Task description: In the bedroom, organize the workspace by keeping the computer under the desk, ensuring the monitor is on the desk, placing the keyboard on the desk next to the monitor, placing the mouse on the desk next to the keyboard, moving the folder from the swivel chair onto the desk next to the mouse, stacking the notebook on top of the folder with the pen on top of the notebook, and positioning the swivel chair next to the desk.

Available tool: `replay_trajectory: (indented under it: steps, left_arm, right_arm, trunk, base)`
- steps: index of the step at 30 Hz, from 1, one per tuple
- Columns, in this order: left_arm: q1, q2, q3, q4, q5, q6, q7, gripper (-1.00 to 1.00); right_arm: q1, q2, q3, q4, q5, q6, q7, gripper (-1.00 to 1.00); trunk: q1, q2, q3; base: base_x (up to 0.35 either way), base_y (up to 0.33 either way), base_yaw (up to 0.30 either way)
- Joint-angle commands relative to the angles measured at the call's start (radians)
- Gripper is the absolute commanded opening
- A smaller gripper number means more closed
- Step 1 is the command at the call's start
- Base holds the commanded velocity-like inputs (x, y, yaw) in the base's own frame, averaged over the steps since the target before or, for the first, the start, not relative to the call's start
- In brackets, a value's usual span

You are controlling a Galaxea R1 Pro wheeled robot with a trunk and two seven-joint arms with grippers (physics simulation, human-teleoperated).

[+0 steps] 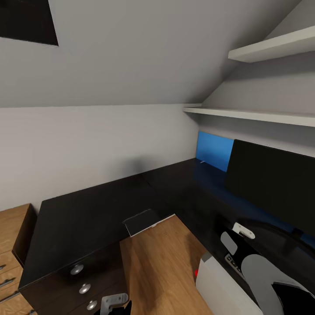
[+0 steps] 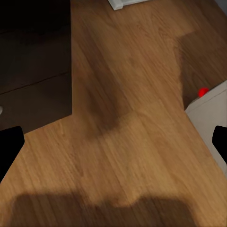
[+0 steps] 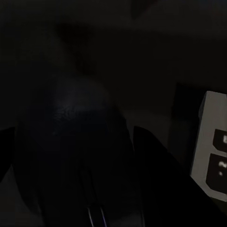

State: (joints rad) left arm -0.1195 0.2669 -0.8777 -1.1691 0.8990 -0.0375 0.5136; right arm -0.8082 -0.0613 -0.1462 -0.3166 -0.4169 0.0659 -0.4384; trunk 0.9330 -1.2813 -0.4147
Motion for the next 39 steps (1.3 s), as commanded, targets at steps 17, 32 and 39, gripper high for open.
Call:
replay_trajectory:
  steps: [17,32,39]
  left_arm:
    - [-0.002,0.003,-0.004,-0.001,0.008,-0.004,0.006,1.00]
    - [-0.002,0.003,-0.004,0.000,0.009,-0.005,0.006,1.00]
    - [-0.002,0.003,-0.004,0.000,0.009,-0.005,0.006,1.00]
  right_arm:
    - [0.000,0.004,0.003,-0.002,-0.006,0.045,-0.003,-1.00]
    - [0.000,0.006,0.005,-0.003,-0.005,0.067,-0.002,-1.00]
    - [0.000,0.006,0.005,-0.004,-0.005,0.068,-0.002,-1.00]
  trunk:
    - [0.000,-0.001,-0.001]
    - [0.000,-0.001,-0.001]
    - [0.000,-0.001,-0.001]
  base:
    - [0.000,0.000,0.000]
    - [0.000,0.000,0.000]
    - [0.000,0.000,0.000]
